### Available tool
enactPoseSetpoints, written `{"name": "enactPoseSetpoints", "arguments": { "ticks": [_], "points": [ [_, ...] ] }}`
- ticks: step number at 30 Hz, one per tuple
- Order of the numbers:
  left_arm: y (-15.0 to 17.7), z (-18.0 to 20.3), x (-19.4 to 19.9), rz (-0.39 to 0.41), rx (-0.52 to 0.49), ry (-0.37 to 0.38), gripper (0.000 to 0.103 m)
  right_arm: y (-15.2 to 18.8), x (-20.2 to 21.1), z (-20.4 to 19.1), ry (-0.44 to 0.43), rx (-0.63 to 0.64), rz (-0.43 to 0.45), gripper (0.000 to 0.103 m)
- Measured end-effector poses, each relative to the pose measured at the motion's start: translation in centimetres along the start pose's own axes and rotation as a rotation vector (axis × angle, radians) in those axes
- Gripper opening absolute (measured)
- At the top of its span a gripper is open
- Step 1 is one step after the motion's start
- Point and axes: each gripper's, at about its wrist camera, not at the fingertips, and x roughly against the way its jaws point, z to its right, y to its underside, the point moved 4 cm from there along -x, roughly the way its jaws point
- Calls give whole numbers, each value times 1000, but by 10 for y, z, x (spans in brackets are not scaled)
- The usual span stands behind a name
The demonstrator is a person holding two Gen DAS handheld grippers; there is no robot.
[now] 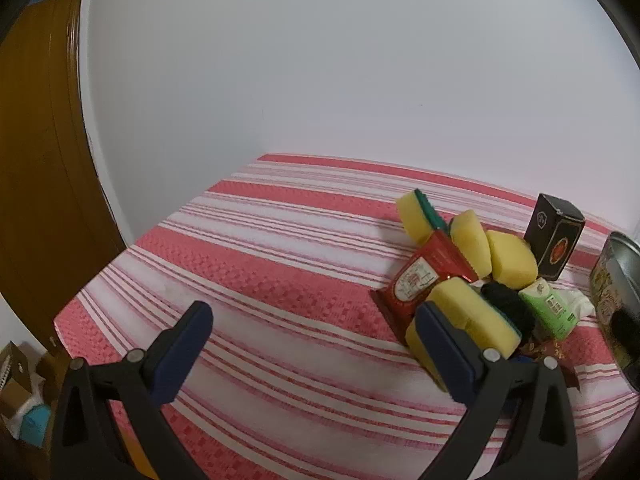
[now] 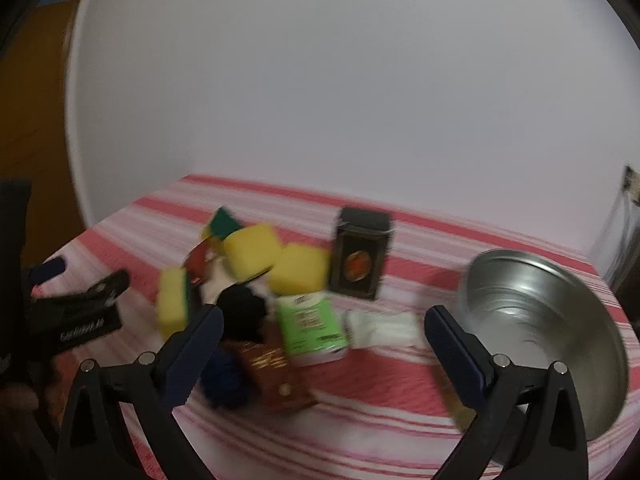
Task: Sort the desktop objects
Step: 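Grasp a yellow-green sponge with the left tool while the right tool reaches the red-brown snack packet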
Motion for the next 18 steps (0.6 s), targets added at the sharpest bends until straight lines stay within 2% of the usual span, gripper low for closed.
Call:
{"name": "enactPoseSetpoints", "arguments": {
  "ticks": [1,3,4,6,7,14,18],
  "points": [
    [0,-1,-1,-1,5,5,102,3,-3,-4,-19,13,-11,100],
    [0,-1,-1,1,8,6,102,7,-8,-9,-45,25,-36,84],
    [0,-1,-2,1,7,8,102,10,-12,-10,-70,23,-63,80],
    [2,0,-1,0,9,14,102,17,-19,-10,-114,0,-104,58],
    [2,1,-1,-3,8,19,102,19,-22,-9,-130,-13,-125,54],
    [-7,20,5,-15,39,124,102,36,-42,-13,-224,-49,-220,52],
    [-10,38,1,-27,10,114,102,38,-48,-17,-238,-51,-239,52]
  ]
}}
